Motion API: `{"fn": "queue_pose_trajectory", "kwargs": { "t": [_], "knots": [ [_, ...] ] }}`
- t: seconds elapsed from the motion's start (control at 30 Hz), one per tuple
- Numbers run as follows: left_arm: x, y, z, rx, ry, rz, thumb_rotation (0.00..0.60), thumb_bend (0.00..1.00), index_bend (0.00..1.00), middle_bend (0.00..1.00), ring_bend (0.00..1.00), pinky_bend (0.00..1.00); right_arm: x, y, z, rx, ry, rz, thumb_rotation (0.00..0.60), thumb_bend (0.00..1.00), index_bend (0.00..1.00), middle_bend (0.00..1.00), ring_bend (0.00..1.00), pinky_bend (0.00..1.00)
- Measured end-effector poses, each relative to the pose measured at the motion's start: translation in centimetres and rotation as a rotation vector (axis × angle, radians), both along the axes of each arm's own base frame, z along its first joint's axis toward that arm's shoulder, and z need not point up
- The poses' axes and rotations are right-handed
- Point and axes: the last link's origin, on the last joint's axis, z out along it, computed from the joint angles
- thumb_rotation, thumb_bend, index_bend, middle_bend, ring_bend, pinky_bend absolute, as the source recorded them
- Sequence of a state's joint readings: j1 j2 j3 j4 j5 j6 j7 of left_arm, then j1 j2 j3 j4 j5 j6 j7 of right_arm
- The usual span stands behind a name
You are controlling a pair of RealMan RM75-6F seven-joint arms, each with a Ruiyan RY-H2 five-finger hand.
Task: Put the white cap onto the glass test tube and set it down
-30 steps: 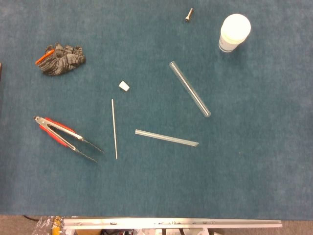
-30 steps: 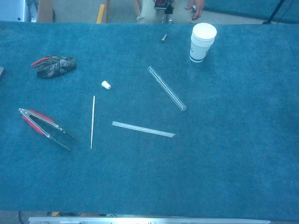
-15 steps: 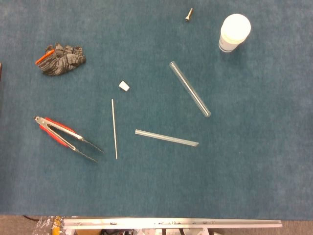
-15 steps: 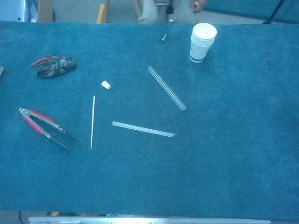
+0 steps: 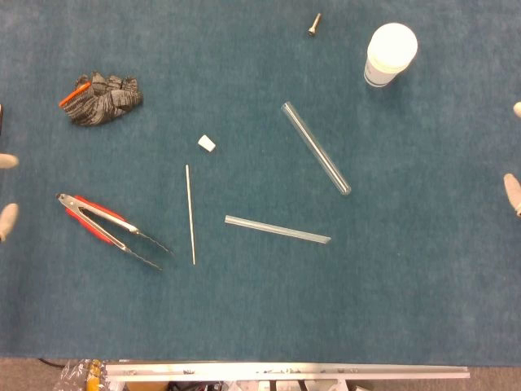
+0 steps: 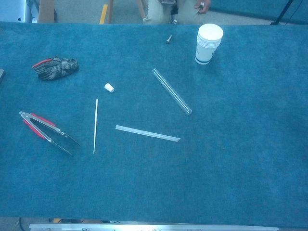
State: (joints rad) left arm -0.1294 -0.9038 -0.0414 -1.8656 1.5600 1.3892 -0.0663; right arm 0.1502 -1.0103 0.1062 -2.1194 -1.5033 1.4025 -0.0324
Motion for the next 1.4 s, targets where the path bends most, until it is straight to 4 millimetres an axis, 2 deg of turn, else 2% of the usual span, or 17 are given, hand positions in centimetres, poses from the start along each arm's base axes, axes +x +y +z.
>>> {"fn": "queue_pose_trajectory", "kwargs": {
  "t": [0.07, 0.13, 0.27, 0.33, 0.4, 0.43, 0.63, 1.0, 1.4],
  "knots": [
    [0.4, 0.6, -0.6, -0.028, -0.002, -0.019, 0.598, 0.32, 0.31, 0.13, 0.00, 0.05, 0.4, -0.3, 0.0, 0.006, 0.001, 0.011, 0.600, 0.33, 0.18, 0.14, 0.06, 0.29],
    [0.8, 1.3, -1.4, -0.064, -0.007, -0.040, 0.544, 0.32, 0.31, 0.13, 0.00, 0.05, 0.6, -0.5, 0.0, 0.010, 0.002, 0.020, 0.600, 0.33, 0.18, 0.14, 0.06, 0.29],
    [1.8, 3.0, -3.1, -0.133, -0.032, -0.071, 0.280, 0.31, 0.32, 0.13, 0.00, 0.05, 0.7, -0.6, -0.2, 0.016, 0.000, 0.023, 0.600, 0.33, 0.18, 0.14, 0.06, 0.29],
    [2.2, 3.8, -4.0, -0.169, -0.043, -0.080, 0.110, 0.30, 0.32, 0.13, 0.00, 0.05, 0.6, -0.7, -0.3, 0.018, 0.000, 0.023, 0.600, 0.33, 0.18, 0.14, 0.06, 0.29],
    [2.7, 4.8, -5.0, -0.203, -0.045, -0.090, 0.024, 0.28, 0.32, 0.12, 0.00, 0.05, 0.6, -0.7, -0.3, 0.020, 0.001, 0.022, 0.600, 0.33, 0.18, 0.14, 0.06, 0.29],
    [2.9, 5.2, -5.5, -0.218, -0.041, -0.095, 0.004, 0.27, 0.32, 0.12, 0.00, 0.05, 0.6, -0.8, -0.3, 0.020, 0.002, 0.022, 0.600, 0.33, 0.18, 0.14, 0.06, 0.29],
    [4.0, 7.5, -8.5, -0.279, 0.019, -0.122, 0.000, 0.26, 0.32, 0.10, 0.00, 0.05, 0.4, -0.8, -0.5, 0.024, 0.006, 0.013, 0.600, 0.33, 0.18, 0.14, 0.06, 0.29],
    [4.6, 11.4, -13.5, -0.325, 0.051, -0.087, 0.000, 0.26, 0.32, 0.09, 0.00, 0.05, 0.0, -1.2, -0.9, 0.034, 0.017, -0.009, 0.600, 0.33, 0.18, 0.14, 0.06, 0.29],
    [6.0, 13.5, -17.2, -0.379, 0.046, -0.090, 0.000, 0.26, 0.23, 0.00, 0.00, 0.01, -0.3, -1.4, -0.6, 0.029, 0.026, -0.024, 0.600, 0.33, 0.18, 0.14, 0.06, 0.27]
  ]
}}
